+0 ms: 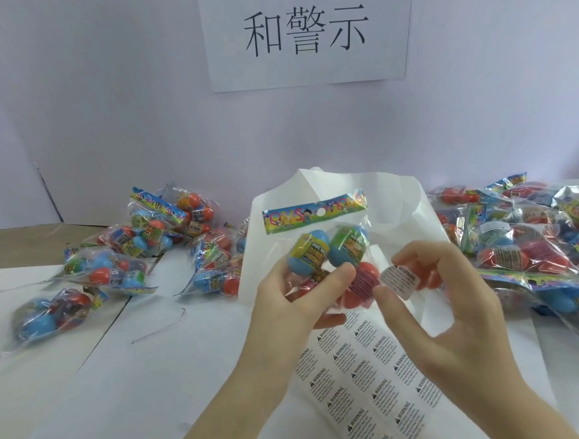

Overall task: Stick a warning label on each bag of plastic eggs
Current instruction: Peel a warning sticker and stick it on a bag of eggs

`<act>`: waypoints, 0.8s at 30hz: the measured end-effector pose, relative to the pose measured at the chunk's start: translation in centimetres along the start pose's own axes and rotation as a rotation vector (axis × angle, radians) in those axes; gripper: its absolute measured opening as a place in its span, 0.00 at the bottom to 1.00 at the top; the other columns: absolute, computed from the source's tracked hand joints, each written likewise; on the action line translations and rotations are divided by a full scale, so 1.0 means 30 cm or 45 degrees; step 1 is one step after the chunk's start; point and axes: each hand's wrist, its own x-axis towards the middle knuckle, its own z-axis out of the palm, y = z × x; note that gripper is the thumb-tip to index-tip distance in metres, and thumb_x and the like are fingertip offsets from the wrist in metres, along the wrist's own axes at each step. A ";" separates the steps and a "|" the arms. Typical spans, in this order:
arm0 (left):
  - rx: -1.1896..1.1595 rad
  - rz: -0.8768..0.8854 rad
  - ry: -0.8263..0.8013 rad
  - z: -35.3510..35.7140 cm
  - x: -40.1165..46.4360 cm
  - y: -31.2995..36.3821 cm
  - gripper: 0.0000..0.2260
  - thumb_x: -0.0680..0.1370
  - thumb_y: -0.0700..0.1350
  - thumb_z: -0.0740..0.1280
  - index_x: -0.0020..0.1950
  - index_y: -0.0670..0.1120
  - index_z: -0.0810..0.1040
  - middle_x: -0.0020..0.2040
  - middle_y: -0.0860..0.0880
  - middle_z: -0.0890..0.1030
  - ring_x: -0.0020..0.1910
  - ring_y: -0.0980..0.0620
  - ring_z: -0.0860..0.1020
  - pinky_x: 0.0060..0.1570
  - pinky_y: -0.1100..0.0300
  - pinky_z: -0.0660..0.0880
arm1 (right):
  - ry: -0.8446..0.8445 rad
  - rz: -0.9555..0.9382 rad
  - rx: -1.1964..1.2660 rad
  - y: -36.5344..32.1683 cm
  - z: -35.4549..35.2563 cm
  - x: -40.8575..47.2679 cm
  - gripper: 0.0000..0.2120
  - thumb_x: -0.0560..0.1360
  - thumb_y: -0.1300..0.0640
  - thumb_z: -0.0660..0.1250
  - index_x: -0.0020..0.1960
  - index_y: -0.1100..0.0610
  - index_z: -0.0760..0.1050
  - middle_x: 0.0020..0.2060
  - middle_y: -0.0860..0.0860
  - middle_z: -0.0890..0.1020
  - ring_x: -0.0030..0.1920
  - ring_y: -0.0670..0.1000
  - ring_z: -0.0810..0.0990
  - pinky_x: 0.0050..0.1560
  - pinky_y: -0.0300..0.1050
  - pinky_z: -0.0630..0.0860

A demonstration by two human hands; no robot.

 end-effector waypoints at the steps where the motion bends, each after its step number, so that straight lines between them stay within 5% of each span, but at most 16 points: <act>1: 0.007 -0.019 -0.046 0.001 -0.001 0.002 0.16 0.59 0.52 0.73 0.45 0.50 0.82 0.39 0.49 0.84 0.37 0.53 0.83 0.33 0.65 0.77 | -0.018 -0.039 -0.029 0.002 0.001 0.000 0.08 0.69 0.52 0.64 0.47 0.46 0.69 0.39 0.43 0.74 0.39 0.47 0.71 0.44 0.36 0.68; 12: 0.019 -0.043 -0.111 -0.001 -0.001 0.004 0.22 0.60 0.57 0.69 0.50 0.48 0.80 0.38 0.51 0.84 0.35 0.58 0.81 0.33 0.69 0.75 | -0.097 -0.161 -0.067 0.016 0.000 0.007 0.11 0.70 0.52 0.65 0.52 0.48 0.72 0.44 0.40 0.76 0.45 0.41 0.71 0.48 0.38 0.69; 16: 0.034 -0.053 -0.117 -0.005 0.002 0.000 0.19 0.67 0.59 0.73 0.52 0.49 0.80 0.40 0.51 0.84 0.35 0.59 0.81 0.34 0.69 0.74 | -0.135 -0.193 -0.071 0.011 -0.005 0.009 0.10 0.70 0.51 0.66 0.51 0.47 0.74 0.43 0.42 0.77 0.44 0.47 0.73 0.47 0.40 0.69; 24: 0.083 -0.031 -0.154 -0.004 -0.002 0.003 0.27 0.60 0.64 0.73 0.53 0.51 0.78 0.40 0.53 0.85 0.36 0.61 0.81 0.35 0.70 0.74 | -0.138 -0.260 -0.166 0.028 0.001 0.007 0.12 0.70 0.53 0.66 0.54 0.45 0.73 0.41 0.44 0.77 0.42 0.48 0.72 0.47 0.41 0.67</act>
